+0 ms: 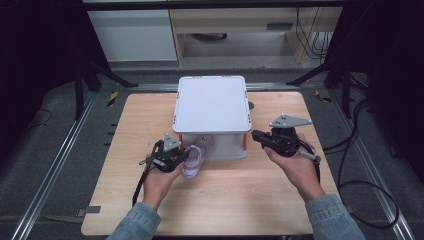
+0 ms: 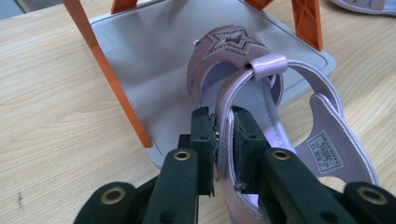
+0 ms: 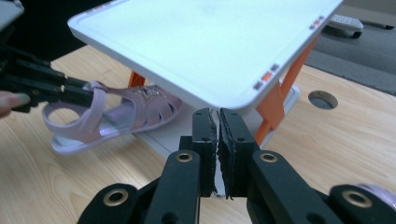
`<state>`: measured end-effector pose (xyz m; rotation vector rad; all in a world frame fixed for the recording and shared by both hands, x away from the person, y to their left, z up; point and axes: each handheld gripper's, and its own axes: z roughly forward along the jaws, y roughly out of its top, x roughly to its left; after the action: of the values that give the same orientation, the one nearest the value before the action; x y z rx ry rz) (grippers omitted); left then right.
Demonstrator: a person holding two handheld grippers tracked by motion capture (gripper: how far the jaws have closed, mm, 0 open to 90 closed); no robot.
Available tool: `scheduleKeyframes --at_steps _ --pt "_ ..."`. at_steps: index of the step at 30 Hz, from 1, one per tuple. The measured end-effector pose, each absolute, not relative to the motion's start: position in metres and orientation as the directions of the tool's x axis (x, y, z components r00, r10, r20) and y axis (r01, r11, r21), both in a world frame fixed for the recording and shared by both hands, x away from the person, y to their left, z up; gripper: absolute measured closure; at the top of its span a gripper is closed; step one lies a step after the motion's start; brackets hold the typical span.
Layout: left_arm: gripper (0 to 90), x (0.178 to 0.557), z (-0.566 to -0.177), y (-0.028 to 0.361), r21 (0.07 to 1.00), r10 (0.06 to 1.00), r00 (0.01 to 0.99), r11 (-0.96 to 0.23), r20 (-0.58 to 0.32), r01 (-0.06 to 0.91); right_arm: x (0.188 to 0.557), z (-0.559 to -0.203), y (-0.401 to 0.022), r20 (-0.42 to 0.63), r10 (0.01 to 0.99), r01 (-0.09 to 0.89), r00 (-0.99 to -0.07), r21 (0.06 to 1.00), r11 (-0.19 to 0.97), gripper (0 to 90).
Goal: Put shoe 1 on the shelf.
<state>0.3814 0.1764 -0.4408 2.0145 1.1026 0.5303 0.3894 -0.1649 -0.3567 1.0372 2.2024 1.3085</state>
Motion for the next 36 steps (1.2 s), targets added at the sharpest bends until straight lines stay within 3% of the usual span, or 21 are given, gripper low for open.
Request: scheduleKeyframes --at_steps 11,36 --pt "80.2 0.381 -0.447 0.174 0.796 0.861 0.508 -0.322 0.021 0.512 0.404 -0.345 -0.148 0.060 0.739 0.395 -0.671 0.873 0.287 86.2" --pt "80.4 0.393 -0.468 0.158 0.813 0.881 0.471 -0.304 0.042 0.497 0.448 -0.358 -0.119 0.022 0.736 0.421 -0.677 0.831 0.362 86.5"
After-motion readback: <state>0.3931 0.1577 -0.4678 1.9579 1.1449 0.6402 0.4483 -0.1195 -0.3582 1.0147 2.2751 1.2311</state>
